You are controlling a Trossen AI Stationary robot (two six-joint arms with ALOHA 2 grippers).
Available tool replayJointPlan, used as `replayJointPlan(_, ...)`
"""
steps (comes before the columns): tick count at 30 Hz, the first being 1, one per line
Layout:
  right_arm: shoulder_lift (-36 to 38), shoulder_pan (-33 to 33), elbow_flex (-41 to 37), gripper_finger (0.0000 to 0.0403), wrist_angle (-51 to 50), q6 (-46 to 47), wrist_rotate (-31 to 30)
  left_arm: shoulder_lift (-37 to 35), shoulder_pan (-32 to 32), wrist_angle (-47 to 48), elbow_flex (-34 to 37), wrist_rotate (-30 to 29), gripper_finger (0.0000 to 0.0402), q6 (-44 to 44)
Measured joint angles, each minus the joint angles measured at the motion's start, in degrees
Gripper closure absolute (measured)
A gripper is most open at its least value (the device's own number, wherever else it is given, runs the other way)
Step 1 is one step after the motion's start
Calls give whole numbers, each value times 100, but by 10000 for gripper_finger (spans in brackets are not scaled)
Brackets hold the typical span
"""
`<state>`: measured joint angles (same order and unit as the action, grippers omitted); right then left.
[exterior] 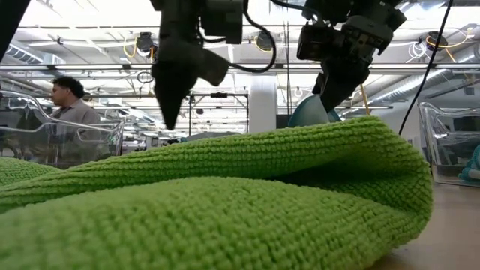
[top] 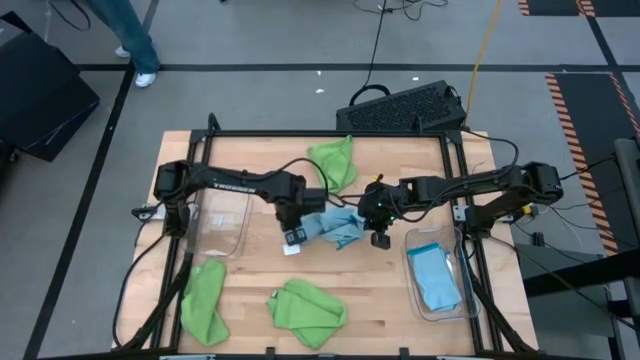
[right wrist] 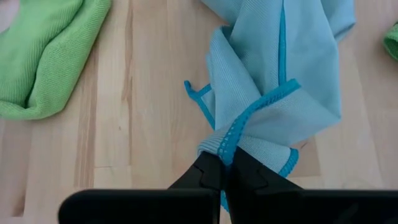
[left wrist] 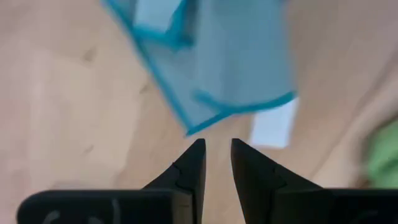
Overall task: Sort microfiber towel by color & place in baskets
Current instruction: Fold the blue microfiber towel
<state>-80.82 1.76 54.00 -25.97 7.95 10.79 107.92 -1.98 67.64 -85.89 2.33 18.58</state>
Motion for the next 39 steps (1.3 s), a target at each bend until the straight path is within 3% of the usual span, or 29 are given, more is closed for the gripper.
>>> replayJointPlan(3,0,1,0,403,1,-102,0,0,47,119,41,-442,325,116)
replayJointPlan(7,0,2,0,403,18,-156,0,2,14,-658,451,-1089,325,577)
replayJointPlan(9,0,2,0,403,53,-156,0,2,-2,-1238,705,-1145,325,836)
replayJointPlan(11,0,2,0,403,40,-156,0,4,38,-1881,960,-756,325,964)
replayJointPlan(17,0,2,0,403,21,-170,0,7,625,-3575,1206,1724,325,887)
replayJointPlan(20,0,2,0,403,21,-241,0,7,920,-3785,1119,1941,325,750)
replayJointPlan(30,-2,2,0,403,50,-414,0,-295,902,-2406,1064,-126,325,707)
replayJointPlan(35,-2,2,-2,403,65,-380,0,-521,848,-2276,1067,-1590,325,-293)
replayJointPlan(39,-2,2,-2,403,82,-209,0,-525,865,-2327,1069,-2039,325,-1378)
